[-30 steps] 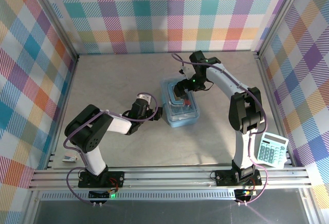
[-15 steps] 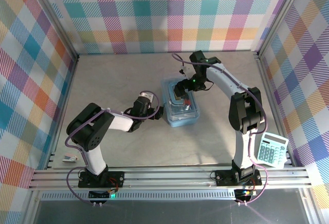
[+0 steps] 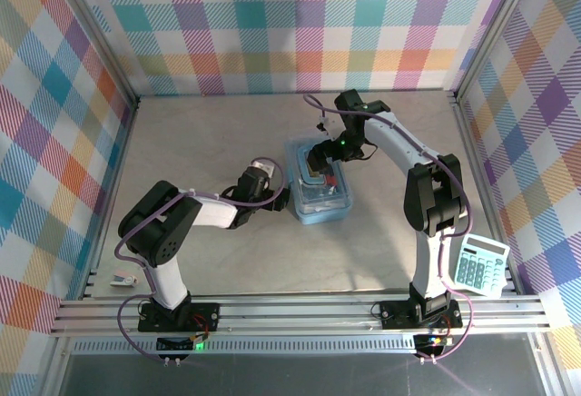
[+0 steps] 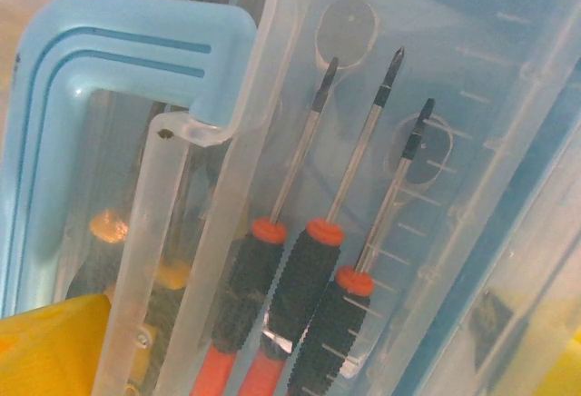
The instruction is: Pack the tool kit
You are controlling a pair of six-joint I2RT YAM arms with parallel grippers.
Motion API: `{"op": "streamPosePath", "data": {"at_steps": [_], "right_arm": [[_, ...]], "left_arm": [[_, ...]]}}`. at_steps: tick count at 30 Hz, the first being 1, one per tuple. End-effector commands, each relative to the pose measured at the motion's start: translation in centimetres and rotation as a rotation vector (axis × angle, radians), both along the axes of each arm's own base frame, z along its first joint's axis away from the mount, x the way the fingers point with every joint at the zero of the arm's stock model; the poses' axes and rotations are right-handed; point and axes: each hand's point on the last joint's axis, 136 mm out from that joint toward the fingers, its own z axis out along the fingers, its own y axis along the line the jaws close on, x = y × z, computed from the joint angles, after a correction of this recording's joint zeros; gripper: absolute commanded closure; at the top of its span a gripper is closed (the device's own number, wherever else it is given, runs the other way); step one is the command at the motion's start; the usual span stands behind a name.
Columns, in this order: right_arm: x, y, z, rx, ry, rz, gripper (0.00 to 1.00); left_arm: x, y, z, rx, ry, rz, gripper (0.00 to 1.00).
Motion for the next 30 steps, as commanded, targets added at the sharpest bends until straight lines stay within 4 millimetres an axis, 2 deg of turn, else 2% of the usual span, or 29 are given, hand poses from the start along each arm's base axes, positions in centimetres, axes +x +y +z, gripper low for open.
{"op": "streamPosePath", "data": {"at_steps": [1,14,26,30], "right_arm": [[-4.6,1.5,-0.8,0.002,0.159,0.094,0.01],[-4.5,1.4,-0.8,-0.001,0.158,0.096,0.01],[-4.6,1.4,-0.8,0.001,0.153,0.099,0.01],[-4.6,1.5,-0.6,0.008,0.150,0.097,0.01]], "left_arm": [[2.4,-2.1,2.3,-0.106,-0.062,-0.019,0.00],[2.7,-1.9,2.5,-0.104,-0.039,-0.014,0.01],[-0.3,2.4,1.3,-0.009,0.065,0.130,0.00],[-0.4,3.5,1.1,0.008,0.087,0.161,0.00]]}}
